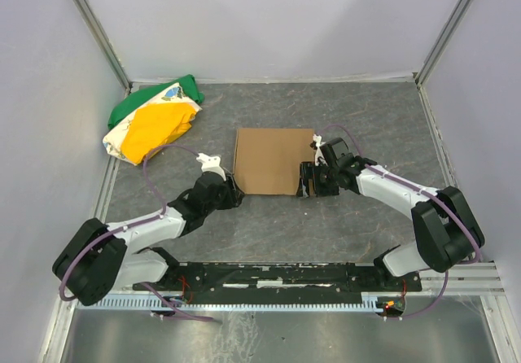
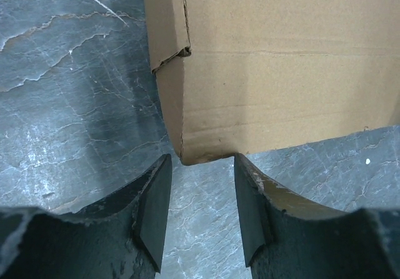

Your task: Fold the paper box

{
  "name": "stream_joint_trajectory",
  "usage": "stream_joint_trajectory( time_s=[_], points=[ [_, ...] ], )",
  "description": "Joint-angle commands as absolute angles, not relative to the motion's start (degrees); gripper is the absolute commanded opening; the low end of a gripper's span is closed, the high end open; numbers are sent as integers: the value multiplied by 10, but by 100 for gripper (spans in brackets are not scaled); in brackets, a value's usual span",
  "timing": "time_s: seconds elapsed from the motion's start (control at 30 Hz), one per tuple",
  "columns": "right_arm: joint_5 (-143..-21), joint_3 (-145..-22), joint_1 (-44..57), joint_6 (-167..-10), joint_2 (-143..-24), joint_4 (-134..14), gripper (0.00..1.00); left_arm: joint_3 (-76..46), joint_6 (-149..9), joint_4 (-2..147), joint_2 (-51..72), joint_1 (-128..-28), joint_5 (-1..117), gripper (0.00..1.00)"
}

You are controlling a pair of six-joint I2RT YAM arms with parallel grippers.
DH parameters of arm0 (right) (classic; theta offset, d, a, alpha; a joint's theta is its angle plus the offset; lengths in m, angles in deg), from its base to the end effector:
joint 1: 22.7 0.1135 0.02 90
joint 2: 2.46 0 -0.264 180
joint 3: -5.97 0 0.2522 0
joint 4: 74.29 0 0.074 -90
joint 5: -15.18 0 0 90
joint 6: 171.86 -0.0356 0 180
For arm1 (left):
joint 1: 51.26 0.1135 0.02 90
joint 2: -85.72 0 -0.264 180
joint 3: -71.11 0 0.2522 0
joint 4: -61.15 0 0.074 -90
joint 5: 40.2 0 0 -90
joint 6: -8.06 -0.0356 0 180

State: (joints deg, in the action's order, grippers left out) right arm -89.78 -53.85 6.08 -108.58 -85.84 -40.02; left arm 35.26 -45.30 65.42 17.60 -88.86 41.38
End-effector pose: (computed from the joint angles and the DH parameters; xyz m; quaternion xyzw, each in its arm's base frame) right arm 0.2396 0.1421 0.1832 -0.0532 0.9519 0.2386 0.1849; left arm 0.1796 -0.1317 0.1588 -0.0256 0.8910 -0.2184 0.3972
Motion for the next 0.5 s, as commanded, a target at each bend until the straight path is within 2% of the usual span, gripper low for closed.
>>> stream_joint_trajectory(
  time_s=[0.0, 0.27, 0.47],
  points=[
    [-858, -551, 64, -1084, -855, -413, 80, 349, -450, 606, 162, -886, 399, 52],
    [-823, -551, 64, -1085, -850, -415, 72, 336, -456, 600, 129, -886, 379, 52],
    [-784, -556, 63, -1082, -800, -388, 70, 329, -450, 591, 105, -886, 382, 53]
  ],
)
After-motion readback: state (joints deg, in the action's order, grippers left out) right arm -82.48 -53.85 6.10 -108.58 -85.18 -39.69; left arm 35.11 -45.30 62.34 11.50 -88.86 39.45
